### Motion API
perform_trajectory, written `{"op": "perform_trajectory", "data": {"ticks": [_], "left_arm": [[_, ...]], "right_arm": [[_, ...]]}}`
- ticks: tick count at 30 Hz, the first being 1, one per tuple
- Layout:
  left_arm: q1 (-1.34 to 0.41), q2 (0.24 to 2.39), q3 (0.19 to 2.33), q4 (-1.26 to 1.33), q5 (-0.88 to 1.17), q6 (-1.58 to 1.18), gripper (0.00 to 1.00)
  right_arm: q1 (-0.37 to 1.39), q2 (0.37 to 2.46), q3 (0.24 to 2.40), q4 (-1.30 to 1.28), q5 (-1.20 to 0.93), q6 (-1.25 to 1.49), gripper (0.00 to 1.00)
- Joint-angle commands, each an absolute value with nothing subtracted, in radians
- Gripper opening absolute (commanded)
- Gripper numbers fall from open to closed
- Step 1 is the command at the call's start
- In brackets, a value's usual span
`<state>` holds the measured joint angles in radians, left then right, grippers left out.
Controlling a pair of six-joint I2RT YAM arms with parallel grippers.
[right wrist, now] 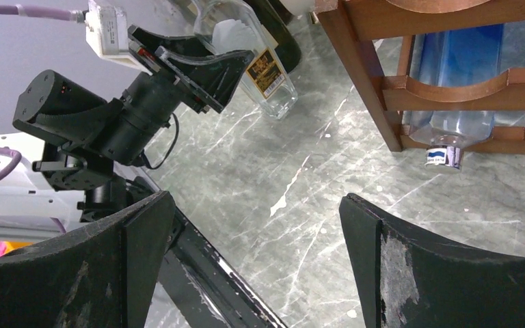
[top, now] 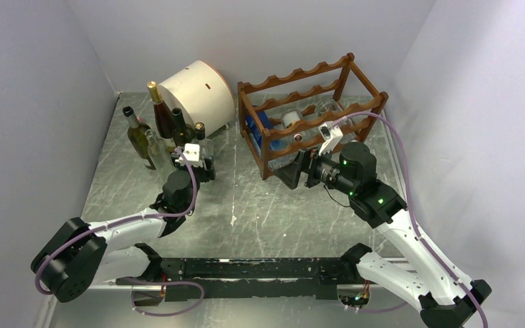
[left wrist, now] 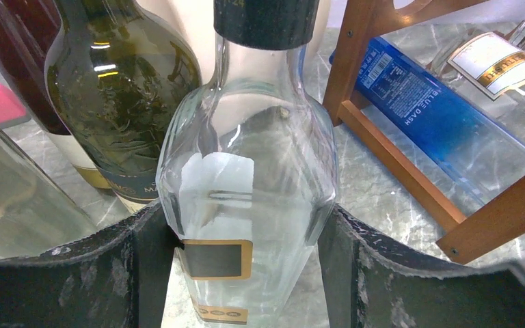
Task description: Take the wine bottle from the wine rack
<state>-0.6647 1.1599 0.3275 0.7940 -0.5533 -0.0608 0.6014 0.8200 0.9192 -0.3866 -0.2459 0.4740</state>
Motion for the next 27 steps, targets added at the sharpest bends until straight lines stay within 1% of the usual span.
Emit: {"op": "perform_trajectory", "data": {"ticks": [1,6,7,8,9,10,15,19,27], "left_arm": [[-0.658,1.127,0.353,0.931,-0.57,-0.137,0.24],[-0.658,1.091,0.354,0.811,-0.605,-0.214,0.58],[-0.658,1.081,0.362,0.776,-0.599,-0.223,0.7],[-0.658,1.073,0.37,0.743,-0.591,-0.231,0.89],[-0.658,1.061,0.381,0.704,-0.583,-0.246,0.97],[-0.658,1.047,0.391,0.662,-0.575,-0.263,1.0],[-0.658,0.935,0.398,0.501,-0.522,-0.331,1.0],[-0.658,0.824,0.41,0.353,-0.524,-0.376,1.0],[-0.658,0.663,0.549,0.019,-0.489,-0.393,0.99]], "right_arm": [[0.599,0.81,0.907,-0.394,-0.232,0.451,0.96],[0.599,0.817,0.903,-0.391,-0.236,0.453,0.96],[0.599,0.819,0.903,-0.39,-0.235,0.453,0.96],[0.599,0.821,0.904,-0.39,-0.236,0.455,0.96],[0.599,0.821,0.902,-0.39,-0.236,0.454,0.96],[0.599,0.822,0.902,-0.389,-0.236,0.456,0.96],[0.6,0.825,0.898,-0.407,-0.226,0.451,0.96],[0.598,0.82,0.9,-0.455,-0.19,0.434,0.96],[0.597,0.826,0.902,-0.533,-0.089,0.399,0.97]]}}
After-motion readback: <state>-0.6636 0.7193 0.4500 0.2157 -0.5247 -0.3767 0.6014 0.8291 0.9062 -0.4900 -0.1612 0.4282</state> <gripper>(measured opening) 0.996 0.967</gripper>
